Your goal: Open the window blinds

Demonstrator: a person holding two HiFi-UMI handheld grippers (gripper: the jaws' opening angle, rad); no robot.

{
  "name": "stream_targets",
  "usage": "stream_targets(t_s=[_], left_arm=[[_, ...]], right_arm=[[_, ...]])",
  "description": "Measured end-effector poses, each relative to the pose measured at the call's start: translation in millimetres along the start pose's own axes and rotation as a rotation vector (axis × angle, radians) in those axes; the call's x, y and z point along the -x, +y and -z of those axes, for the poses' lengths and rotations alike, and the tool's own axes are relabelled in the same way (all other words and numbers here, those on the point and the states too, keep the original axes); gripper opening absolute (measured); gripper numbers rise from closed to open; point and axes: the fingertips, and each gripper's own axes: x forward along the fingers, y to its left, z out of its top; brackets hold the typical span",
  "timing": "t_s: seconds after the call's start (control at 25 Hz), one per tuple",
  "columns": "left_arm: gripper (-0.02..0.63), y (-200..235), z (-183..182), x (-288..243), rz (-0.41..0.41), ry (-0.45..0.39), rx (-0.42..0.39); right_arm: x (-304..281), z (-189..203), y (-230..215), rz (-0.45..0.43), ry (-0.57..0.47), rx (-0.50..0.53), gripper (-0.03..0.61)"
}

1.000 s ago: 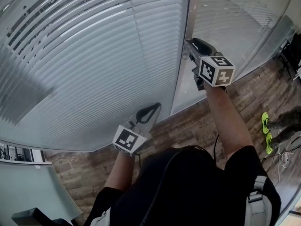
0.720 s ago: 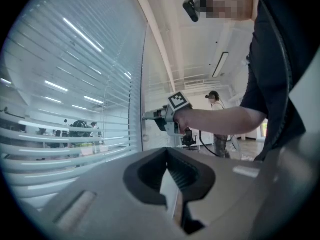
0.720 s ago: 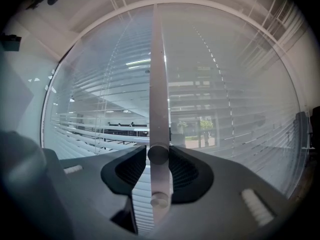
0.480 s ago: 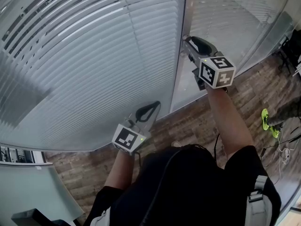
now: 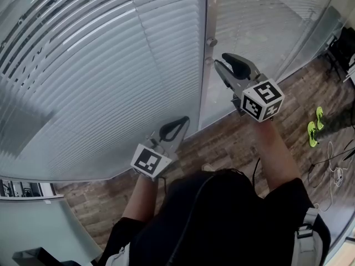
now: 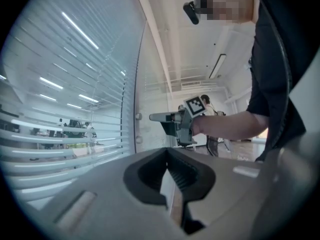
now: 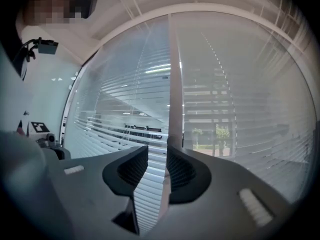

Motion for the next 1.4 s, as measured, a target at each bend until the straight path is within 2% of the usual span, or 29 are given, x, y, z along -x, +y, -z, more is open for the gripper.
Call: stream_targets(t_s=[0.28, 0.36, 0.52, 0.76, 0.96, 1.12, 1.32, 1.4], left_arm=[[0.005, -5, -1, -7, 0.001, 0.016, 0.010], [0.005, -7, 1, -8, 0.002, 0.026, 0.012], [0.005, -9, 6, -9, 0.001, 0.059, 0.004], [0.005, -13, 26, -5, -0.014, 0.113, -0.031], [0.005, -10, 51, 2, -0.038, 0.124, -0.011], [0.005, -7, 41, 1, -0.045, 0.134, 0.020], [0.005, -7, 40, 4, -0.054, 0.096, 0.078], [0.005, -6, 44, 7, -0.057, 0.087, 0.076]], right_arm=[[41, 21, 45, -0.112, -0.026, 0.104, 0.008], [52, 27, 59, -0.152, -0.041, 0.113, 0.006], [66, 43, 85, -0.224, -0.046, 0.065, 0.006], [98, 79, 96, -0.239, -0.043, -0.055, 0.006], [113, 113, 99, -0.230, 0.013, -0.083, 0.006], [111, 116, 97, -0.237, 0.035, -0.089, 0.006], [107, 110, 99, -0.249, -0.004, -0.109, 0.006], [105, 108, 102, -0.263, -0.023, -0.105, 0.006]])
